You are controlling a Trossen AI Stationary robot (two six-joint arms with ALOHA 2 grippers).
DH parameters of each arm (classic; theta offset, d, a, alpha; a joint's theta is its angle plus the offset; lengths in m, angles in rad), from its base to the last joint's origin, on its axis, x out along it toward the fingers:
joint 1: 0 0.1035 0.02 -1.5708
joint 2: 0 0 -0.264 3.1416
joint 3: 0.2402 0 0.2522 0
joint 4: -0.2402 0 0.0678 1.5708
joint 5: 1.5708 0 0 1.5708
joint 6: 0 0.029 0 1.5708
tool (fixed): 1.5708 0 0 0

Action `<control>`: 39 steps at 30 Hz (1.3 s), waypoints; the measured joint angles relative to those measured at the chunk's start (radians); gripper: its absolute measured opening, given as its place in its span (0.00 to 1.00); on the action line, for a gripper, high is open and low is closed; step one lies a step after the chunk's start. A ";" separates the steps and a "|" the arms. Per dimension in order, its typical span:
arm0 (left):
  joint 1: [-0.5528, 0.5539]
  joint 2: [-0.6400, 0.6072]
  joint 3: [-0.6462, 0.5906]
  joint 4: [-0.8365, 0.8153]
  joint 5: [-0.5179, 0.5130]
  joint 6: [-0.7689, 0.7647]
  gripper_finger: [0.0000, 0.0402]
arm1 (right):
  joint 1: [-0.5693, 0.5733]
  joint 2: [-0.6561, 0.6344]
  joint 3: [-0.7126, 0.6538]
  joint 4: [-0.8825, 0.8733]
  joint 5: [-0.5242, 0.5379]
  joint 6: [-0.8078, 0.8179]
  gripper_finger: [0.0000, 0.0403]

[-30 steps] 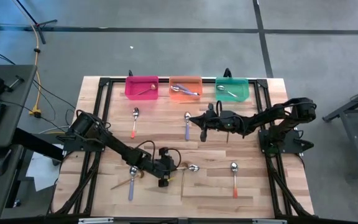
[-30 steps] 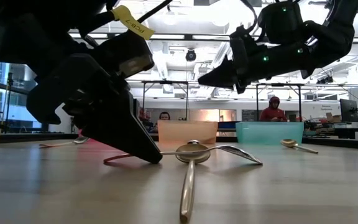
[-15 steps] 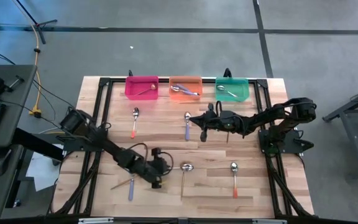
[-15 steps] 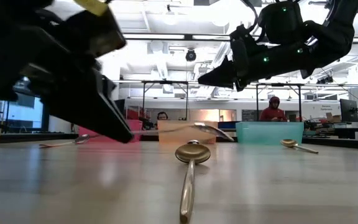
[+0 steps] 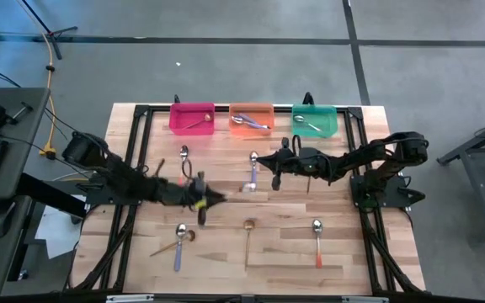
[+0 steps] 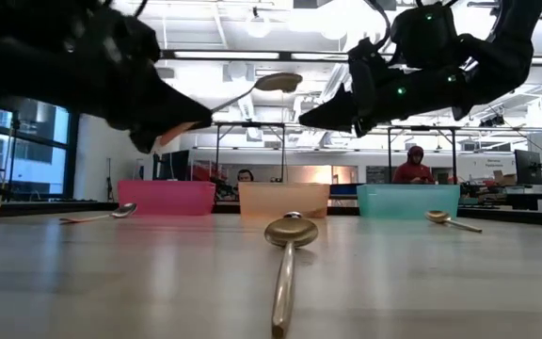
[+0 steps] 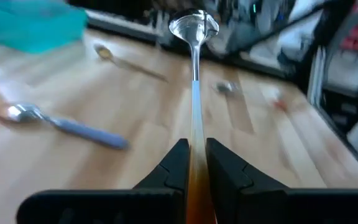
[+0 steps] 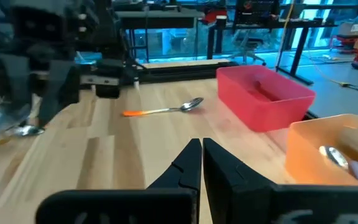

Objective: Sort silverware by color (type)
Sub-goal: Put the bottom left orange spoon into the green bin

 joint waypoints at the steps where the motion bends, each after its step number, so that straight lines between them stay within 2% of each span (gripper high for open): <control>1: 0.039 -0.005 -0.016 0.037 0.033 0.009 0.06 | -0.011 0.001 0.000 0.006 -0.007 0.000 0.00; 7: 0.278 -0.017 -0.052 0.170 0.273 0.050 0.06 | -0.123 0.001 0.000 0.012 -0.098 -0.002 0.00; 12: 0.480 -0.017 -0.029 0.203 0.496 0.053 0.06 | -0.232 0.006 0.000 0.090 -0.243 0.024 0.00; 15: 0.574 -0.009 0.001 0.206 0.589 0.092 0.06 | -0.266 0.036 0.002 0.160 -0.319 0.061 0.00; 18: 0.636 0.010 0.037 0.203 0.661 0.100 0.06 | -0.268 0.083 0.032 0.200 -0.338 0.130 0.00; 24: 0.682 0.031 0.088 0.213 0.714 0.101 0.06 | -0.236 0.139 0.144 0.211 -0.352 0.202 0.04; 34: 0.720 0.030 0.091 0.314 0.747 0.056 0.06 | -0.188 0.140 0.282 0.187 -0.347 0.158 0.36; 39: 0.718 0.030 0.091 0.315 0.729 0.056 0.06 | -0.189 0.140 0.365 0.067 -0.334 0.152 0.41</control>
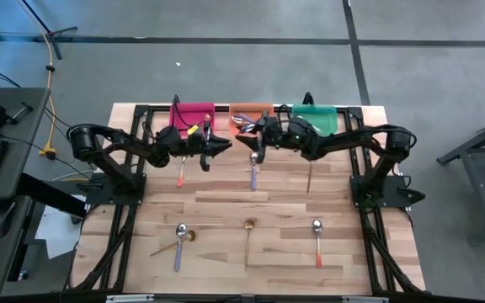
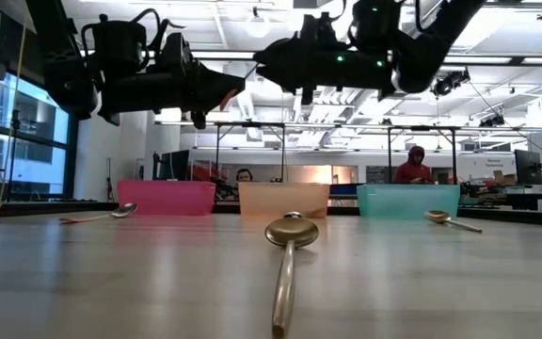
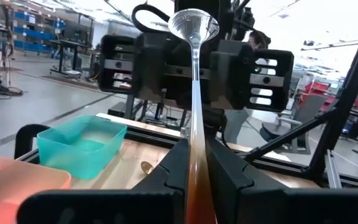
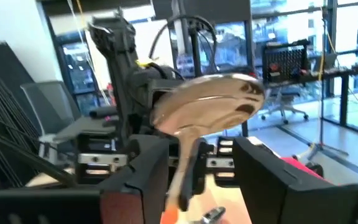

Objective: Sort silverware by color (type)
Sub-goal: Put the bottom left orange spoon into the green bin

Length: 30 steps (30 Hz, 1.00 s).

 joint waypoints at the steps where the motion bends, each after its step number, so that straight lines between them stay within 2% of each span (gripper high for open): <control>1: 0.000 0.000 0.000 0.000 -0.010 0.000 0.06 | 0.001 0.000 0.016 -0.031 0.003 -0.004 0.40; 5: -0.001 0.000 0.000 0.002 -0.021 0.000 0.06 | 0.021 0.000 0.051 -0.081 0.037 -0.058 0.32; 10: -0.010 0.000 0.000 0.009 -0.039 -0.008 0.06 | 0.033 0.000 0.051 -0.081 0.064 -0.076 0.06; 11: -0.009 0.000 0.000 0.009 -0.039 -0.011 0.07 | 0.033 0.000 0.051 -0.081 0.062 -0.072 0.03; 15: -0.011 0.000 0.000 0.009 -0.042 -0.028 0.18 | 0.031 -0.005 0.051 -0.103 0.076 -0.062 0.03; 21: -0.012 0.000 -0.004 -0.039 -0.041 -0.025 0.29 | -0.006 -0.089 0.051 -0.257 0.094 -0.114 0.00; 30: -0.012 0.000 -0.008 -0.120 -0.040 0.059 0.32 | -0.131 -0.358 0.051 -0.796 0.105 -0.235 0.00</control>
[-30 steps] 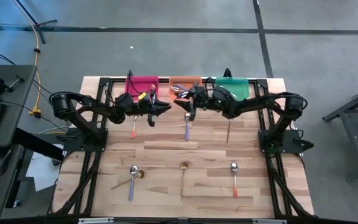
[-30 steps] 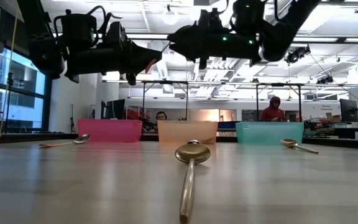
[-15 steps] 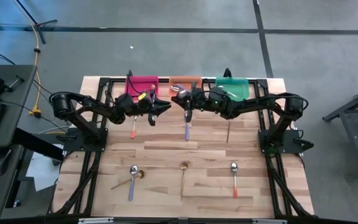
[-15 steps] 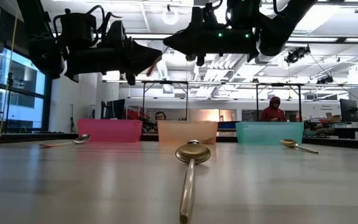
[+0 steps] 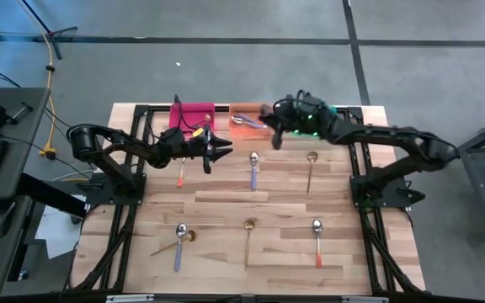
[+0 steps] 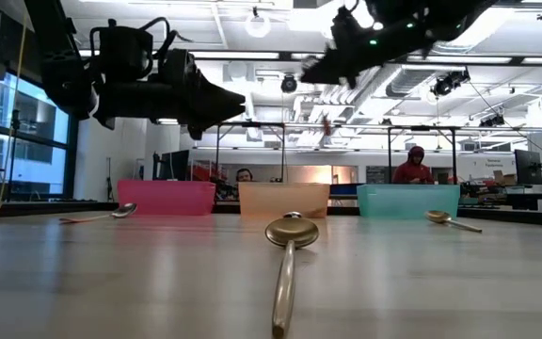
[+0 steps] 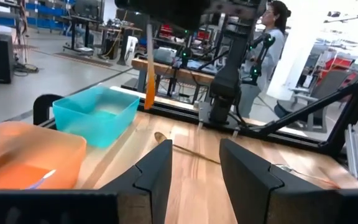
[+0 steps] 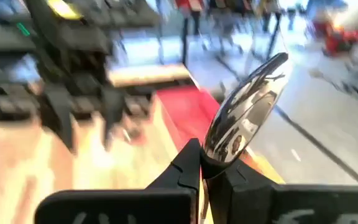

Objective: Sort silverware by color (type)
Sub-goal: Put the bottom left orange spoon into the green bin

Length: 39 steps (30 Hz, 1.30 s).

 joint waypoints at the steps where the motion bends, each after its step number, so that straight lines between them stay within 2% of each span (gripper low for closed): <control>1: 0.000 0.000 0.000 0.000 0.000 0.005 0.32 | -0.022 -0.027 0.000 -0.071 0.008 -0.013 0.00; 4: 0.000 0.000 0.000 -0.001 0.001 0.012 0.32 | -0.093 -0.090 0.000 -0.280 0.053 -0.075 0.00; 8: 0.000 0.000 0.000 -0.001 0.007 0.012 0.32 | -0.197 -0.099 0.000 -0.507 0.070 -0.233 0.00; 12: -0.001 0.000 0.000 -0.005 0.008 0.012 0.32 | -0.280 -0.070 0.000 -0.605 0.125 -0.376 0.00; 20: 0.000 0.000 0.000 -0.008 0.009 0.011 0.32 | -0.398 0.047 0.000 -0.615 0.144 -0.515 0.00; 26: 0.000 0.000 0.000 -0.009 0.009 0.011 0.32 | -0.433 0.156 0.000 -0.614 0.218 -0.587 0.00; 34: 0.000 0.000 0.000 -0.010 0.009 0.037 0.32 | -0.447 0.193 0.000 -0.582 0.221 -0.570 0.01; 39: 0.000 -0.003 0.000 -0.032 0.008 0.095 0.32 | -0.447 0.191 0.000 -0.578 0.220 -0.523 0.09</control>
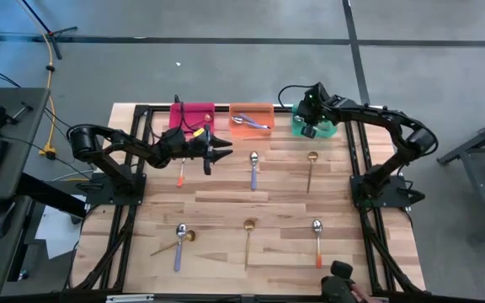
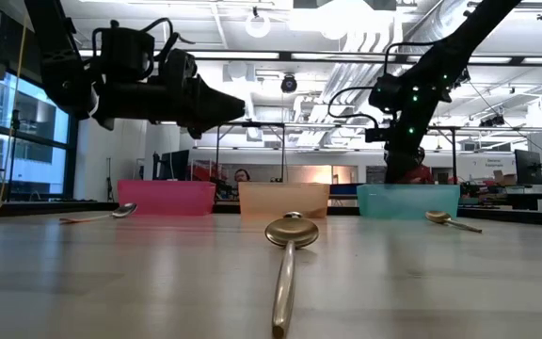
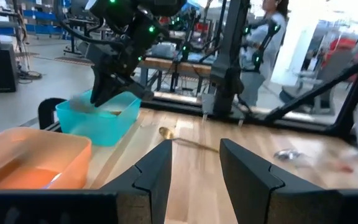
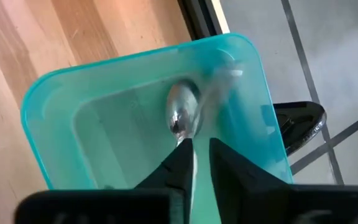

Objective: Sort silverware by color (type)
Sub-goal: Put the bottom left orange spoon into the green bin, then put the bottom left gold spoon into the pink bin

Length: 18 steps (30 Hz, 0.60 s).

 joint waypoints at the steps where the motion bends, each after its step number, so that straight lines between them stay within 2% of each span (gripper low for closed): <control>1: 0.000 -0.001 0.000 -0.006 -0.005 0.016 0.32 | 0.000 0.000 0.000 -0.001 0.000 0.005 0.11; 4: 0.000 -0.001 0.000 -0.020 -0.010 0.046 0.32 | 0.000 0.000 0.000 -0.007 0.000 0.010 0.17; 7: 0.000 -0.001 0.000 -0.040 -0.010 0.066 0.32 | 0.000 -0.003 0.000 0.000 0.001 0.036 0.18; 9: -0.001 -0.008 0.000 -0.070 -0.009 0.086 0.30 | 0.000 -0.021 -0.001 0.004 0.000 0.047 0.16; 12: -0.015 -0.038 0.000 -0.139 -0.010 0.134 0.23 | 0.000 -0.072 -0.003 0.036 -0.011 0.053 0.06; 14: -0.032 -0.075 0.000 -0.220 -0.009 0.169 0.17 | -0.001 -0.112 -0.012 0.066 -0.063 0.074 0.02; 18: -0.089 -0.172 0.000 -0.409 -0.057 0.225 0.05 | -0.001 -0.192 -0.098 0.246 -0.266 0.151 0.03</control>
